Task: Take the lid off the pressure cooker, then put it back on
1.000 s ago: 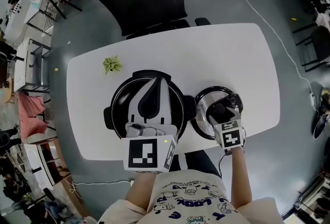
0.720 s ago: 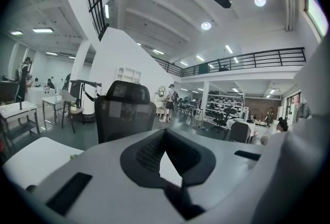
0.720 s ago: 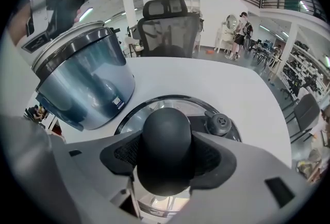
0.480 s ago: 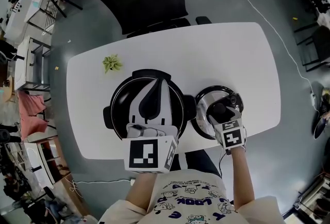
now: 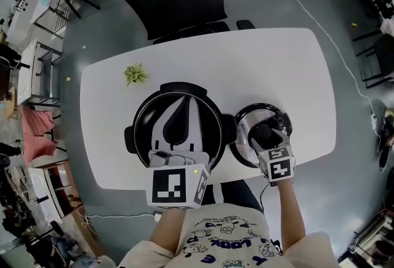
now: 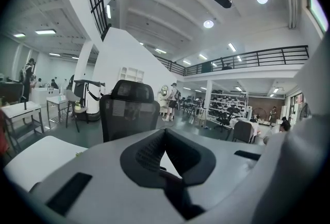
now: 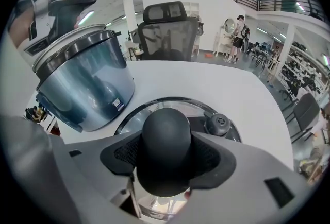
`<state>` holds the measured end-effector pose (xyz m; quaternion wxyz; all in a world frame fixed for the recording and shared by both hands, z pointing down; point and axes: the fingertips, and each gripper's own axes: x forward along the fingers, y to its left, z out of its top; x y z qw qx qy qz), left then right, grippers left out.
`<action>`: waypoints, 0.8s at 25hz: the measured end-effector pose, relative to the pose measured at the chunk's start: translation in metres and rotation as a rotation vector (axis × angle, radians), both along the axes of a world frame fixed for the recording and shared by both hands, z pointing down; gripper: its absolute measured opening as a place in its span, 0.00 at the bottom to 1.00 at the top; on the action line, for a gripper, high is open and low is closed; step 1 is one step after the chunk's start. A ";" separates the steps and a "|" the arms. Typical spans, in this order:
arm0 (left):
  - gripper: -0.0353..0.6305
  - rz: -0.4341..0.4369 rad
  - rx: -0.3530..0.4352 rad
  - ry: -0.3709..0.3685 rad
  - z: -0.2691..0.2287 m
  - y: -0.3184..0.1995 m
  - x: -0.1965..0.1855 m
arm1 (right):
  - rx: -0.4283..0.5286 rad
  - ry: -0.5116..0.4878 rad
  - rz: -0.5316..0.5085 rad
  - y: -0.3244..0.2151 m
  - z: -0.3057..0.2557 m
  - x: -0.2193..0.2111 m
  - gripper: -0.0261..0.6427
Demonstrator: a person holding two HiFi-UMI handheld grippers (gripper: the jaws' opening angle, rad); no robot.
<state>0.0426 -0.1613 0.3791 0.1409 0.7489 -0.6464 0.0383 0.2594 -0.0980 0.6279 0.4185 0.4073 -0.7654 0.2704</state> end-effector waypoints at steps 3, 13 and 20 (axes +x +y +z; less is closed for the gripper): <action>0.07 -0.010 0.001 -0.003 -0.001 0.001 -0.005 | -0.006 -0.001 0.002 0.001 0.000 -0.001 0.48; 0.07 -0.029 0.004 -0.007 -0.005 0.006 -0.016 | -0.045 -0.042 0.013 -0.002 -0.009 0.003 0.48; 0.07 -0.018 0.022 -0.001 -0.012 0.006 -0.014 | -0.035 -0.046 0.034 -0.003 -0.039 0.013 0.48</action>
